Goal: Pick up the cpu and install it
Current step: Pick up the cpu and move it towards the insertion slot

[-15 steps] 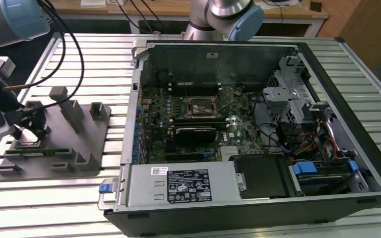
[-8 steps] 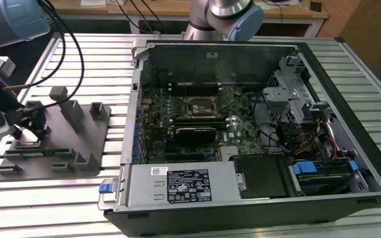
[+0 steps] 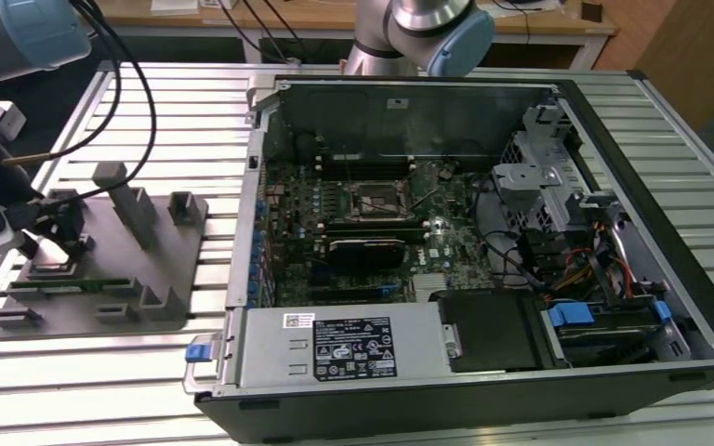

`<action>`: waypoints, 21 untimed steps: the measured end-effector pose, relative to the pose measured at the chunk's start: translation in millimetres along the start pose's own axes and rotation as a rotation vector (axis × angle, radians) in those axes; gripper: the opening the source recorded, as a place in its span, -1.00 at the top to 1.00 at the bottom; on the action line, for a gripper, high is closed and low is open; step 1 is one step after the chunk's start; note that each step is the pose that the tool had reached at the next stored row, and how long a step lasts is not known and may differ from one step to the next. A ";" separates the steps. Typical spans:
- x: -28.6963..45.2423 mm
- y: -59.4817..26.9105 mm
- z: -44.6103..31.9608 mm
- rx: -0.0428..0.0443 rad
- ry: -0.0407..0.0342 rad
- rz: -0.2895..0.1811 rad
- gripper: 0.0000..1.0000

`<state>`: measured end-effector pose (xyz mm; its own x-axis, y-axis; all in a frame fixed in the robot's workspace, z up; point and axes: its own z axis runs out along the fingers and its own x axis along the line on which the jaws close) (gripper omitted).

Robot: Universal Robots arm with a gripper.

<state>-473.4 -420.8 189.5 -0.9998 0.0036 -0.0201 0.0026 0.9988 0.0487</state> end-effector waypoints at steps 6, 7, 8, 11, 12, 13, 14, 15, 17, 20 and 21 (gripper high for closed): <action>-0.1 0.2 -4.3 0.0000 0.0000 0.000 -0.08; -0.1 0.3 -5.5 0.0001 0.0001 0.000 -0.08; -0.1 0.4 -6.6 0.0001 0.0001 0.000 -0.08; -0.2 0.5 -9.9 0.0000 0.0000 0.000 -0.08; -0.2 0.6 -10.9 0.0000 0.0001 0.000 -0.08; -0.3 0.7 -12.0 0.0000 0.0000 0.000 -0.08; -0.3 0.8 -13.3 0.0000 0.0000 0.000 -0.08; -0.3 0.9 -14.5 0.0001 0.0001 0.000 -0.08; -0.3 1.0 -16.8 0.0000 0.0000 0.000 -0.08; -0.4 1.3 -21.0 0.0000 0.0001 0.000 -0.08; -0.4 1.4 -22.6 0.0000 0.0000 0.000 -0.08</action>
<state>-473.4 -420.5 212.1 -0.9998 0.0035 -0.0201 0.0026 0.9988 0.0487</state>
